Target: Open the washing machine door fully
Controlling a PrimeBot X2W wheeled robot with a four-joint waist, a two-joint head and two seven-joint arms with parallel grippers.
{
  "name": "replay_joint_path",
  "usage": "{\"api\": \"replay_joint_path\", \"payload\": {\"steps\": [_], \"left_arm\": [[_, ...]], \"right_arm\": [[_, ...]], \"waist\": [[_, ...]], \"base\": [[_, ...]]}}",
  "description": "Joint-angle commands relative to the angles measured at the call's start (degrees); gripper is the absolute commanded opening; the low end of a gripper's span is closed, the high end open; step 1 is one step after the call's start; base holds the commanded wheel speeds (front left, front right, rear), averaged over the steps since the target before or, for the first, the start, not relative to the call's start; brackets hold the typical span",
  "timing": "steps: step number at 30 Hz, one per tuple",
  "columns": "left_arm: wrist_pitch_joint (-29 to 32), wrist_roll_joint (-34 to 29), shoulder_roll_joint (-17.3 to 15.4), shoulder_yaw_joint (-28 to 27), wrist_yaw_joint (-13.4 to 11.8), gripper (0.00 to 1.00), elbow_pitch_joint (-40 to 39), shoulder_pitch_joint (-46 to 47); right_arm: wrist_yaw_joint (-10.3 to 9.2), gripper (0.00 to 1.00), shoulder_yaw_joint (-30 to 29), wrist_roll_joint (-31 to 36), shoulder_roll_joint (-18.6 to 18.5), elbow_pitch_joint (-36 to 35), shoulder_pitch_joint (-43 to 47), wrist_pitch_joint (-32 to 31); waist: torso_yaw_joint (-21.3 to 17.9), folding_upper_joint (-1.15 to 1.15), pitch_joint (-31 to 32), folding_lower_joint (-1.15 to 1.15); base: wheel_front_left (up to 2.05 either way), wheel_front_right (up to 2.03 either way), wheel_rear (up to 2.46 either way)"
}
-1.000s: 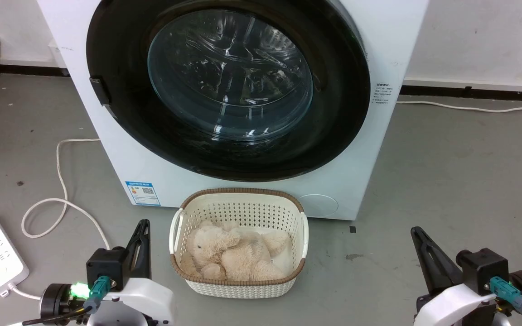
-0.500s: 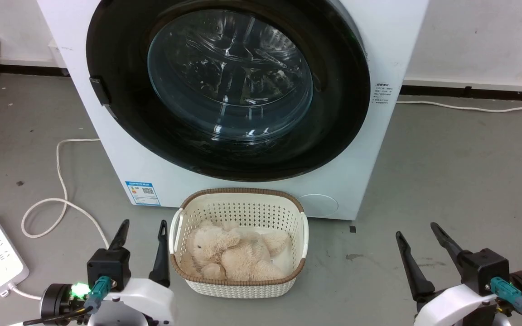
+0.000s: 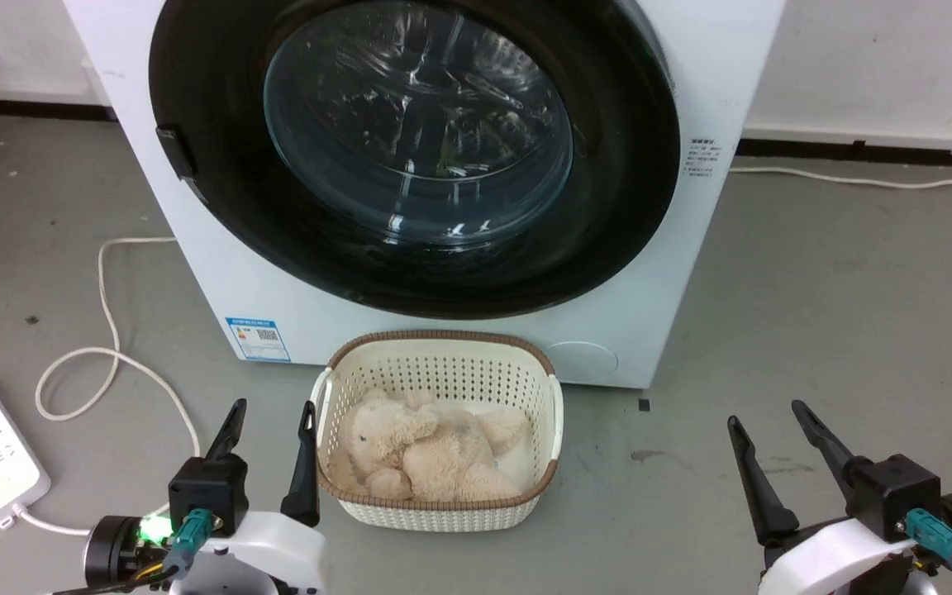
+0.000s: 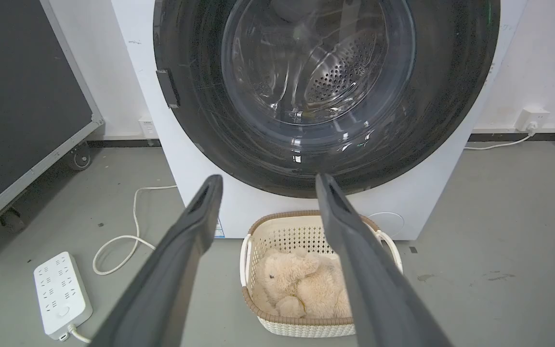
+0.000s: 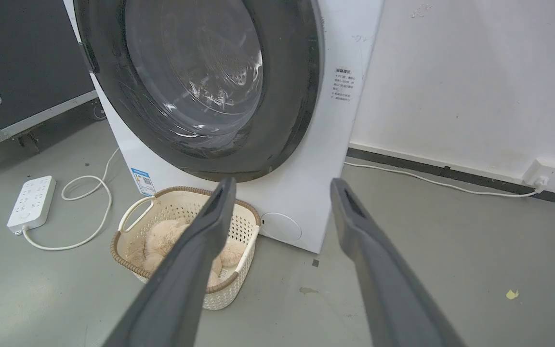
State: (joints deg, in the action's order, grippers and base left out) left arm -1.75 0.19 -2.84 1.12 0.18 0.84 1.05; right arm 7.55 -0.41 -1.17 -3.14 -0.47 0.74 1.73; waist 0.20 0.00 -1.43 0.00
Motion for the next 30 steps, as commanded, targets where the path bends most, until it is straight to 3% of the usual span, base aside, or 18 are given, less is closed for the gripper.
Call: {"api": "replay_joint_path", "payload": {"steps": [1, 6, 7, 8, 18, 30], "left_arm": [[-0.7, 0.2, 0.0, 0.3, 0.1, 1.0, 0.1, 0.3], [-1.3, 0.3, 0.0, 0.8, 0.0, 1.0, 0.0, 0.7], [-1.4, 0.3, 0.0, 0.9, 0.0, 1.0, 0.0, 0.8], [-1.6, 0.3, 0.0, 1.0, 0.0, 1.0, -0.1, 0.9], [-3.0, 0.5, 0.0, 2.3, -0.3, 1.0, -0.2, 2.0], [-4.4, 0.8, -0.2, 3.3, -0.4, 1.0, -0.3, 2.5]], "right_arm": [[-0.01, 1.0, -0.1, -0.5, -0.1, -0.3, -0.2, 0.7], [-0.01, 1.0, -0.2, -0.8, -0.7, -0.3, -0.9, 1.3], [-0.01, 0.31, -0.3, -1.0, -0.8, -0.3, -1.1, 1.4], [-0.01, 0.0, -0.3, -1.2, -0.9, -0.3, -1.4, 1.5], [-0.02, 0.0, -0.1, -5.2, -4.3, -1.3, -6.8, 0.9], [-0.03, 0.0, -2.9, -15.3, -5.3, 0.3, -15.4, -2.6]], "waist": [[0.1, 0.0, -0.5, 0.0], [0.4, 0.0, -1.7, 0.0], [0.4, 0.0, -1.9, 0.0], [0.5, 0.0, -2.1, 0.0], [1.0, 0.0, -4.7, 0.0], [2.2, 0.0, -6.4, 0.0]], "base": [[0.0, 0.0, 0.0], [0.0, 0.0, 0.0], [0.0, 0.0, 0.0], [0.0, 0.0, 0.0], [0.0, 0.0, 0.0], [0.0, 0.0, 0.0]]}}
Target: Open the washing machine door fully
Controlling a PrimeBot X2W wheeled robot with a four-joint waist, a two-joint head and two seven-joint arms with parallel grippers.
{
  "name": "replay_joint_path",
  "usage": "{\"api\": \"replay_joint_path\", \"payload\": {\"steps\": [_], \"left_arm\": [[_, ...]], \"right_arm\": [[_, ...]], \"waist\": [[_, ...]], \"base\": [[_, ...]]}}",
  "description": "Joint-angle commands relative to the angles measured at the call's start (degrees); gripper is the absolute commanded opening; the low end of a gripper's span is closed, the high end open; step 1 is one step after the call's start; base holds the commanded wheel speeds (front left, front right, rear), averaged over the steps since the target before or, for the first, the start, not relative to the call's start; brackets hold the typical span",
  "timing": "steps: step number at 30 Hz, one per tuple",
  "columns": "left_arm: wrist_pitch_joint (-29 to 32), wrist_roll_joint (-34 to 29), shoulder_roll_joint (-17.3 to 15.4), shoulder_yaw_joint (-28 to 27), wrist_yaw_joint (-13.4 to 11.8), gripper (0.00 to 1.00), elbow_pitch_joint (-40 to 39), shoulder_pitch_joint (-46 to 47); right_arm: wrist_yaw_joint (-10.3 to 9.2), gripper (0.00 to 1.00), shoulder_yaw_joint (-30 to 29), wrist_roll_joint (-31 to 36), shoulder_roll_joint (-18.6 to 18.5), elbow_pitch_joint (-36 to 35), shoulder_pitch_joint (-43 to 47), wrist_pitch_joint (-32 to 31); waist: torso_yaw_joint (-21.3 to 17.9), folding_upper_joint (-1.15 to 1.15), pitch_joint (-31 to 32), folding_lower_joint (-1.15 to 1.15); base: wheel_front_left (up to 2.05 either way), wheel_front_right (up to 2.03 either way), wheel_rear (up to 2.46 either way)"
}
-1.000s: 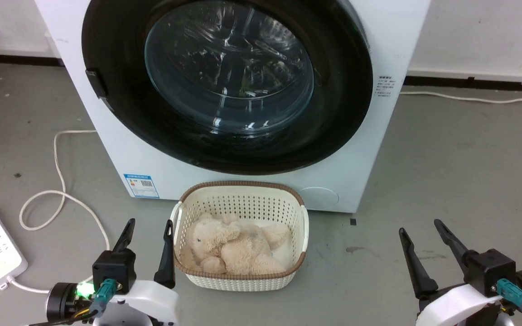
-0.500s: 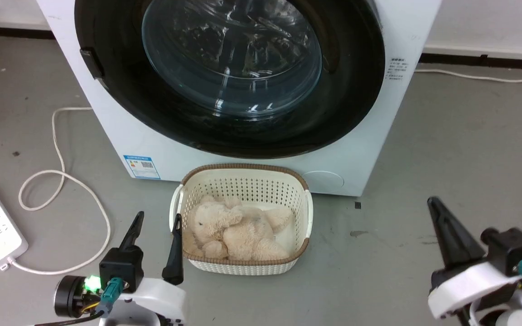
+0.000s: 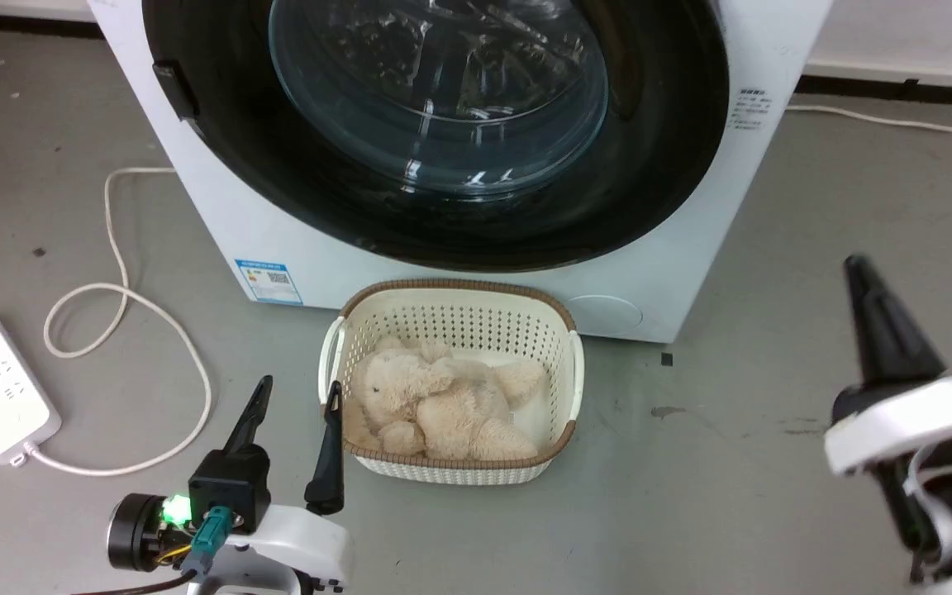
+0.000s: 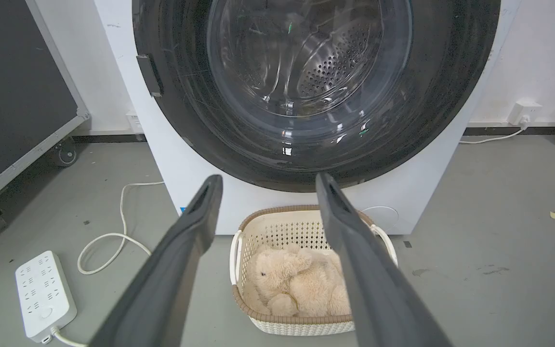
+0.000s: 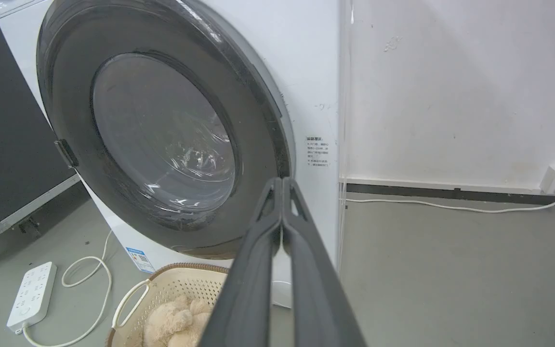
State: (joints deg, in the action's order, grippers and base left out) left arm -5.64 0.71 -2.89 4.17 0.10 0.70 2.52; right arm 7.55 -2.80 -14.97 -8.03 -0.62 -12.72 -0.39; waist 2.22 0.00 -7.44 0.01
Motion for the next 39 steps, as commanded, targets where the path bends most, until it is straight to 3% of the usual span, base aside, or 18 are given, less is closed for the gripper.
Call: {"api": "replay_joint_path", "payload": {"steps": [1, 16, 34, 39], "left_arm": [[-0.7, 0.3, -0.2, 0.3, -0.3, 1.0, -0.2, 1.1], [-2.5, 0.5, -0.2, 1.9, -0.7, 1.0, -0.8, 3.1], [-4.5, 1.1, -0.2, 4.1, -1.5, 1.0, -1.0, 5.0], [-5.4, 1.3, -0.2, 5.2, -1.9, 1.0, -1.3, 5.8]], "right_arm": [[-0.03, 0.0, -1.0, -2.6, -0.3, 0.8, -2.8, -1.0], [-0.03, 0.0, -9.0, -18.7, 2.0, 10.6, -19.5, -11.7], [-0.04, 0.0, -17.6, -27.4, 0.1, 28.9, -41.1, -24.2], [-0.05, 0.0, -20.3, -29.3, -1.5, 38.0, -49.7, -32.0]], "waist": [[0.4, 0.0, -0.6, -0.01], [2.7, 0.0, -6.2, -0.01], [5.9, 0.0, -12.1, -0.01], [7.4, 0.0, -14.4, -0.01]], "base": [[0.0, 0.0, 0.0], [0.0, 0.0, 0.0], [0.0, 0.0, 0.0], [0.0, 0.0, 0.0]]}}
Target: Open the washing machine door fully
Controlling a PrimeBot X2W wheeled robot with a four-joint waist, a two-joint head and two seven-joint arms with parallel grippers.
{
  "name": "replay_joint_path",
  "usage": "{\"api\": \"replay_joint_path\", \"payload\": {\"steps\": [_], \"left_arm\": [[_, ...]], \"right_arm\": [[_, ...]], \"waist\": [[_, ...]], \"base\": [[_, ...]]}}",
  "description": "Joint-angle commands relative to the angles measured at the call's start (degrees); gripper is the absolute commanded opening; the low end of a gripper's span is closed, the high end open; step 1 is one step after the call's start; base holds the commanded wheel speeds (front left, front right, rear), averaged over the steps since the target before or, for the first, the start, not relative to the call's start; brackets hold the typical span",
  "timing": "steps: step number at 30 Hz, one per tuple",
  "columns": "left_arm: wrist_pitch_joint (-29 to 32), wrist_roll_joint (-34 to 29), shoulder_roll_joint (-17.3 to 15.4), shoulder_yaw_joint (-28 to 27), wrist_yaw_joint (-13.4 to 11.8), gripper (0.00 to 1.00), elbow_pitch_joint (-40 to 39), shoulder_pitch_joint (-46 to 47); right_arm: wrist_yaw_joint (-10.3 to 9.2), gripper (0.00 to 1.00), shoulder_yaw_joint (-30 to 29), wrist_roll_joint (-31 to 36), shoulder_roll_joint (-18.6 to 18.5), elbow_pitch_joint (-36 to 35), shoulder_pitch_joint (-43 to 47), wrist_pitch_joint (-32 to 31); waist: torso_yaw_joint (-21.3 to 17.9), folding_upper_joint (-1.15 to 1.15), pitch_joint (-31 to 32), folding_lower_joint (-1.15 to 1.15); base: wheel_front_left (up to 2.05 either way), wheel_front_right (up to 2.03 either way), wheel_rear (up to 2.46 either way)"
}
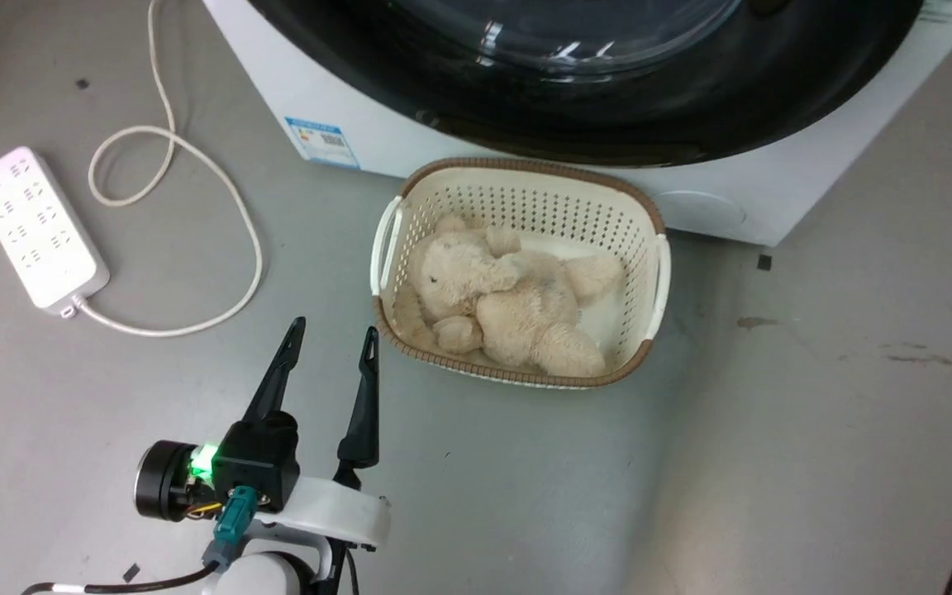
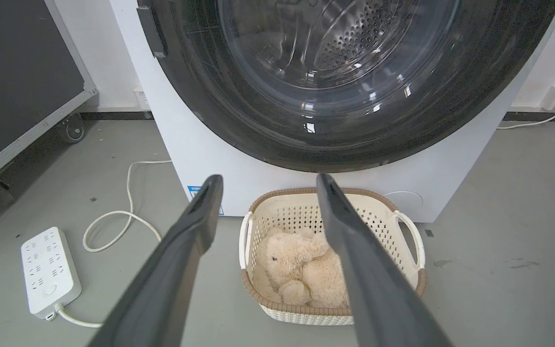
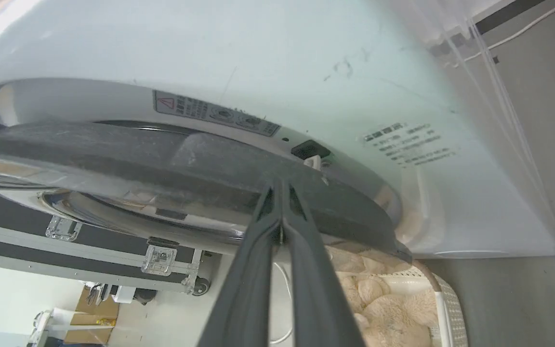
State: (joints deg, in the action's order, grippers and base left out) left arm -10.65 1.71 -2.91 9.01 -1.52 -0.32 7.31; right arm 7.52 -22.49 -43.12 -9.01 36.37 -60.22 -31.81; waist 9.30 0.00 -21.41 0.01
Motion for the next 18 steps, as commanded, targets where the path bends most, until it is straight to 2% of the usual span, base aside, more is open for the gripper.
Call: {"api": "replay_joint_path", "payload": {"steps": [1, 10, 18], "left_arm": [[-0.4, 0.3, -0.1, 0.4, -0.3, 1.0, -0.3, 1.0], [-1.6, 0.6, -0.1, 1.6, -0.7, 1.0, -0.7, 2.2], [-2.5, 0.9, -0.1, 2.4, -1.1, 1.0, -0.3, 2.8]], "right_arm": [[-0.01, 0.0, -0.6, -1.2, -0.5, 1.0, -2.2, -0.6], [-0.02, 0.0, -4.0, -2.8, -2.0, 7.9, -10.9, -5.1], [-0.02, 0.0, -4.9, -3.5, -2.5, 12.0, -12.7, -10.8]], "waist": [[0.3, 0.0, -0.4, -0.01], [1.7, 0.0, -3.5, -0.01], [2.1, 0.0, -3.6, -0.01]], "base": [[0.0, 0.0, 0.0], [0.0, 0.0, 0.0], [0.0, 0.0, 0.0]]}}
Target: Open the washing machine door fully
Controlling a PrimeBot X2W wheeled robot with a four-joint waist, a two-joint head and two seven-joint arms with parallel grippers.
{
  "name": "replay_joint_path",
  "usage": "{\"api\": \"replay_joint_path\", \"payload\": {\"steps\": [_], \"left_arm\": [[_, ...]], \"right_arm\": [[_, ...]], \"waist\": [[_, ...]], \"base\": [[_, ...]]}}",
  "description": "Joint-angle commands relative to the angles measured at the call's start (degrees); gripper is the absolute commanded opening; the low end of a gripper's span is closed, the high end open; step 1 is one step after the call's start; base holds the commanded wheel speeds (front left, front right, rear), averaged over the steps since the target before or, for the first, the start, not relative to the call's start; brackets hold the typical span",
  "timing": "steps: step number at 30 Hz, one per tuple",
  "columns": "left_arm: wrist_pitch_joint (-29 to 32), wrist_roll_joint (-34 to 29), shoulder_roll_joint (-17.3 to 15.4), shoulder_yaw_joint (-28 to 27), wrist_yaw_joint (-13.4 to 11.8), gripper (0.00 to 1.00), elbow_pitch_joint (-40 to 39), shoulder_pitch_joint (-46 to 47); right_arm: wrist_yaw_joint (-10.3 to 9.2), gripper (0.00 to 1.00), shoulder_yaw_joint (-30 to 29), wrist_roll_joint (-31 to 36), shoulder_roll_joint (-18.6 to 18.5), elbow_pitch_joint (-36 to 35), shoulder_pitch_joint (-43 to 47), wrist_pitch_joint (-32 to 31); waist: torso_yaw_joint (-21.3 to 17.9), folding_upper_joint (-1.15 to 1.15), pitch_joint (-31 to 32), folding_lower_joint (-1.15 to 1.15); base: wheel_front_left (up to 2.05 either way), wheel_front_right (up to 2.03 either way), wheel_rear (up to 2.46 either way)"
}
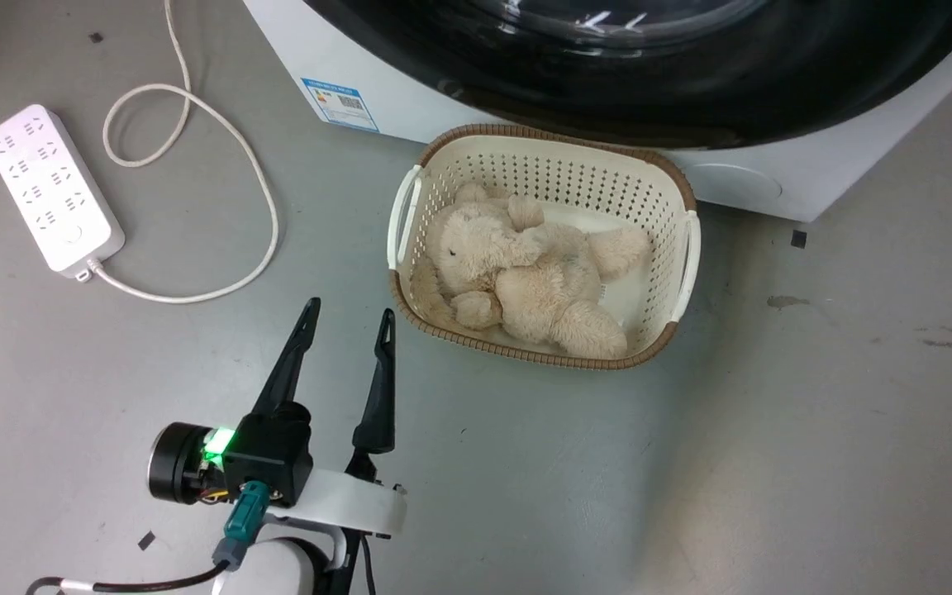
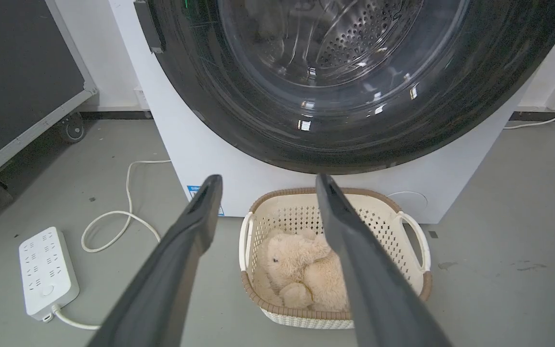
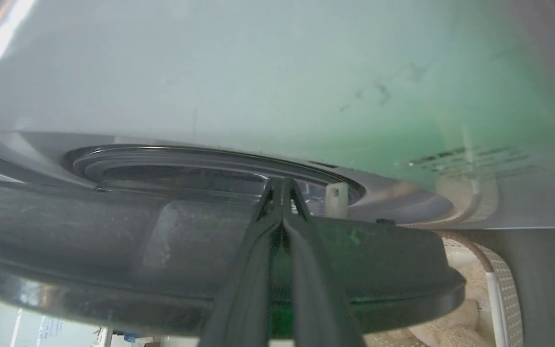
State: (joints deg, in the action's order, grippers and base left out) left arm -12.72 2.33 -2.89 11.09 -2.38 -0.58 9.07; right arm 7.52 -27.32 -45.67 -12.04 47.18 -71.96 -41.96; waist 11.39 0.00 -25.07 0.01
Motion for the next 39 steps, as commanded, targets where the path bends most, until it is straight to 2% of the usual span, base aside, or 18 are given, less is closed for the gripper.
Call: {"api": "replay_joint_path", "payload": {"steps": [1, 8, 15, 20, 24, 27, 31, 32, 36, 38, 39], "left_arm": [[-0.5, 0.3, -0.1, 0.5, -0.3, 1.0, 0.0, 1.1], [-1.4, 0.7, -0.3, 0.9, -0.2, 1.0, 0.9, 0.6], [-2.2, 1.3, -0.8, 1.3, 0.2, 1.0, 2.3, -1.7], [-2.3, 1.4, -1.1, 1.6, 0.8, 1.0, 3.2, -3.8], [-2.3, 1.4, -1.4, 1.8, 1.1, 1.0, 3.8, -5.2], [-2.3, 1.5, -1.5, 2.1, 1.4, 1.0, 4.2, -6.2], [-2.3, 1.5, -1.7, 2.5, 1.8, 1.0, 4.8, -7.4], [-2.3, 1.6, -1.9, 3.0, 2.1, 1.0, 5.3, -8.7], [-2.3, 2.1, -1.8, 3.3, 2.5, 1.0, 6.3, -9.6], [-2.3, 2.7, -1.7, 3.2, 2.4, 1.0, 6.9, -10.3], [-2.3, 2.7, -1.7, 3.1, 2.4, 1.0, 6.9, -10.4]], "right_arm": [[-0.02, 0.0, -0.1, -1.1, 0.5, 1.6, -0.6, -1.5], [-0.03, 0.0, -1.0, -2.9, 1.9, 2.7, 4.2, -7.6], [-0.03, 0.0, -2.4, -6.2, 5.8, 1.5, 11.0, -14.0], [-0.03, 0.0, -2.1, -8.2, 8.4, -2.2, 17.6, -18.1], [-0.03, 0.0, -0.3, -10.1, 9.1, -4.7, 22.4, -21.2], [-0.03, 0.0, 4.4, -15.4, 9.1, -4.7, 25.6, -22.7], [-0.03, 0.0, 13.6, -23.6, 9.1, -5.6, 30.4, -21.9], [-0.03, 0.0, 24.0, -31.9, 9.1, -7.9, 35.2, -19.5], [-0.03, 0.0, 33.0, -38.9, 9.1, -10.4, 39.1, -15.6], [-0.03, 0.0, 42.9, -44.5, 9.2, -13.2, 41.9, -9.7], [-0.03, 0.0, 43.9, -45.0, 9.2, -13.5, 42.1, -8.8]], "waist": [[0.0, 0.0, 0.3, -0.01], [-0.7, 0.0, 3.8, -0.01], [-1.7, 0.0, 9.3, -0.01], [-1.9, 0.0, 13.5, -0.01], [-1.9, 0.0, 15.8, -0.01], [-1.6, 0.0, 17.3, -0.01], [-1.3, 0.0, 19.0, -0.01], [-0.9, 0.0, 20.3, -0.01], [-0.3, 0.0, 21.2, -0.01], [0.1, 0.0, 21.7, -0.01], [0.1, 0.0, 21.7, -0.01]], "base": [[0.0, 0.0, 0.0], [0.0, 0.0, 0.0], [0.0, 0.0, 0.0], [0.0, 0.0, 0.0], [0.0, 0.0, 0.0], [0.0, 0.0, 0.0], [0.0, 0.0, 0.0], [0.0, 0.0, 0.0], [0.0, 0.0, 0.0], [0.0, 0.0, 0.0], [0.0, 0.0, 0.0]]}}
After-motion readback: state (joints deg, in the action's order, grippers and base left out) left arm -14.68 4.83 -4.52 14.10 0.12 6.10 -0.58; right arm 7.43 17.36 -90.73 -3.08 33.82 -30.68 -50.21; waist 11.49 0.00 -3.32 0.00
